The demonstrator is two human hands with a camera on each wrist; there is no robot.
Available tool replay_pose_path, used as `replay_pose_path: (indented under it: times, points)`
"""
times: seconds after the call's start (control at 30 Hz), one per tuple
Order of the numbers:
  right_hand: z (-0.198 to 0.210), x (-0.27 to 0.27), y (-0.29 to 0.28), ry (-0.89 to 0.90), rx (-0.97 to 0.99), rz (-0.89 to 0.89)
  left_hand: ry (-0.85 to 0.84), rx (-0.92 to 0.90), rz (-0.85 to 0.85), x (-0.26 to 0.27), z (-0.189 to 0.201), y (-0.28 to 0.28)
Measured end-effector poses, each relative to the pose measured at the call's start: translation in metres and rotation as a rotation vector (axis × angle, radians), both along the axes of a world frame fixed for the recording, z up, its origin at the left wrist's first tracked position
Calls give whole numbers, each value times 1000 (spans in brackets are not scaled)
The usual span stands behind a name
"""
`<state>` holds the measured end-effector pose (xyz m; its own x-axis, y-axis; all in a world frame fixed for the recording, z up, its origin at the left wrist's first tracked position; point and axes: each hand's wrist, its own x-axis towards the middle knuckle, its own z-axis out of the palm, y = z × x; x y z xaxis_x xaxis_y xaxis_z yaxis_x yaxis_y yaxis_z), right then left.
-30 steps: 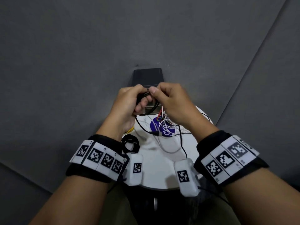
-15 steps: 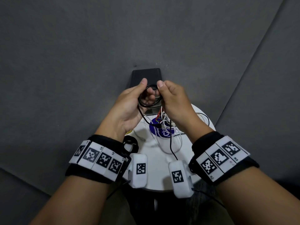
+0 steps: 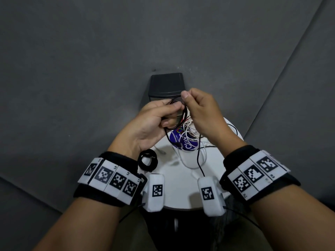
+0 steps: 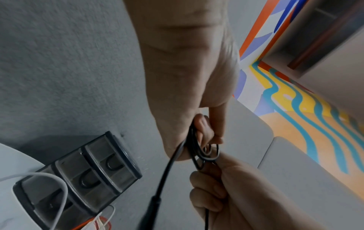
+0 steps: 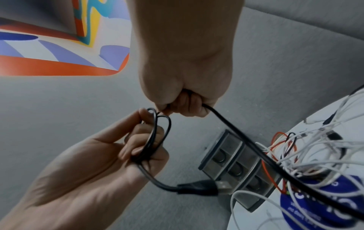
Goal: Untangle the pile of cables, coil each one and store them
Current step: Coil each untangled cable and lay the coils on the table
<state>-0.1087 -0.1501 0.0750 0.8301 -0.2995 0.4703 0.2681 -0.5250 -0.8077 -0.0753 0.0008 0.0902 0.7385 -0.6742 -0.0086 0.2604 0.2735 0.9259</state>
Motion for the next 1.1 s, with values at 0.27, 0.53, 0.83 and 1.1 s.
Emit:
replay_pose_path:
  times: [0.27, 0.53, 0.83, 1.1]
  points:
    - [-10, -12, -3, 128, -83, -9, -43, 85, 192, 4, -7, -7]
    - [-12, -11, 3, 210, -270, 71, -35, 116, 300, 13, -4, -4]
    - [-6, -6, 10, 548, -539, 201, 22, -99, 311, 17, -6, -6]
    - [42, -11, -3, 345, -444, 340, -512, 325, 293, 13, -23, -10]
